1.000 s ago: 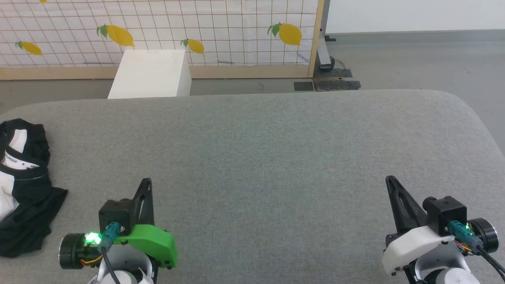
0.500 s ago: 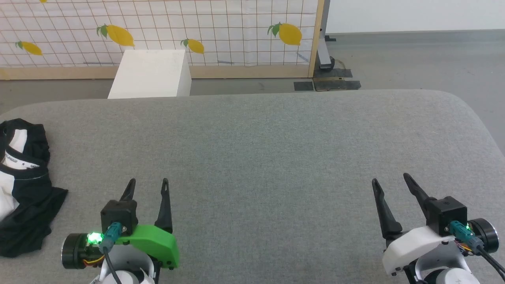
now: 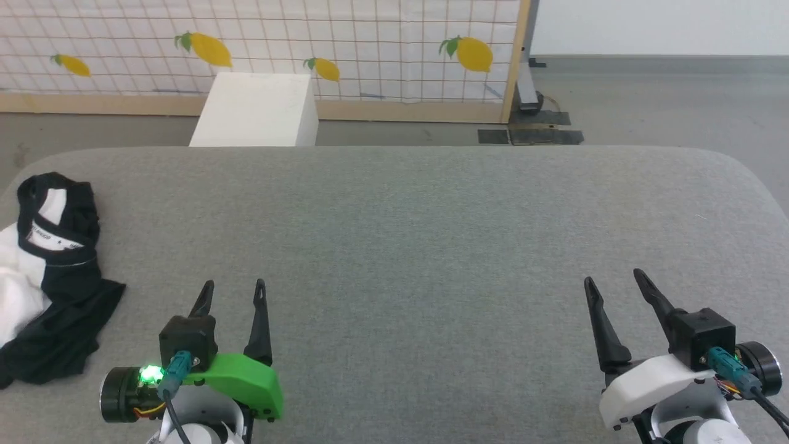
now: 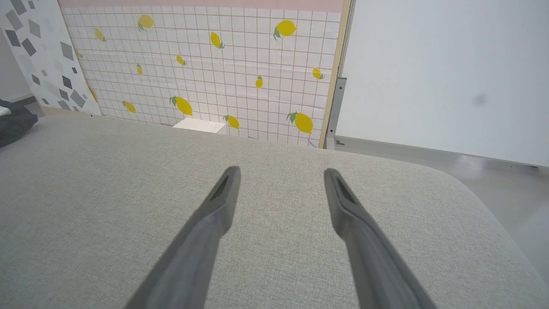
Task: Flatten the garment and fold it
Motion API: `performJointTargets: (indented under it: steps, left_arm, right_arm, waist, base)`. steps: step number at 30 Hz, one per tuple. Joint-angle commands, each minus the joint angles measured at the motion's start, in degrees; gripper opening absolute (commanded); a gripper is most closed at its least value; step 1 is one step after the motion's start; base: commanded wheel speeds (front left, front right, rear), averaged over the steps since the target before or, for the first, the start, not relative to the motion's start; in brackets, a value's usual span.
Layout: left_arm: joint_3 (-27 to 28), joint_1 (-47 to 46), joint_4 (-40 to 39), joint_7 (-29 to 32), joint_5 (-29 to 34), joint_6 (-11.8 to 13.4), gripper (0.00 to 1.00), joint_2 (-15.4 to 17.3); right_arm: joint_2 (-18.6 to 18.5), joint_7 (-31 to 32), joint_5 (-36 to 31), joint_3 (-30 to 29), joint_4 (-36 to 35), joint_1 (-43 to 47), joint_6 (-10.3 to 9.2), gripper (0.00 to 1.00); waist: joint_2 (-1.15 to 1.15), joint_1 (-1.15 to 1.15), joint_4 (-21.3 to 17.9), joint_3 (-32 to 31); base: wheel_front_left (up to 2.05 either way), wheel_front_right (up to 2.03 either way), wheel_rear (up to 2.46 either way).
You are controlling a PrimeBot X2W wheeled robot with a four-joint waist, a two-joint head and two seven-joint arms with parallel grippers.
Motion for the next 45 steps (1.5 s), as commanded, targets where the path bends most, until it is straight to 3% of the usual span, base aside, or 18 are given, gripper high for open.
performJointTargets:
  steps: [1, 45]
  left_arm:
    - [-0.2, -0.8, 0.3, -0.6, -0.4, 0.5, 1.0, 0.2]
    - [0.0, 1.8, 0.9, -5.8, -2.9, 3.8, 1.0, 1.9]
  right_arm:
    - [0.0, -0.7, 0.5, -0.1, 0.1, 0.0, -0.01, 1.0]
    - [0.1, -5.3, 3.2, 0.9, 1.6, -0.6, -0.04, 1.0]
  waist:
    - [0.11, 0.0, 1.0, -0.1]
    - [0.33, 0.0, 15.8, 0.1]
  base:
    - [0.0, 0.0, 0.0]
    - [0.0, 0.0, 0.0]
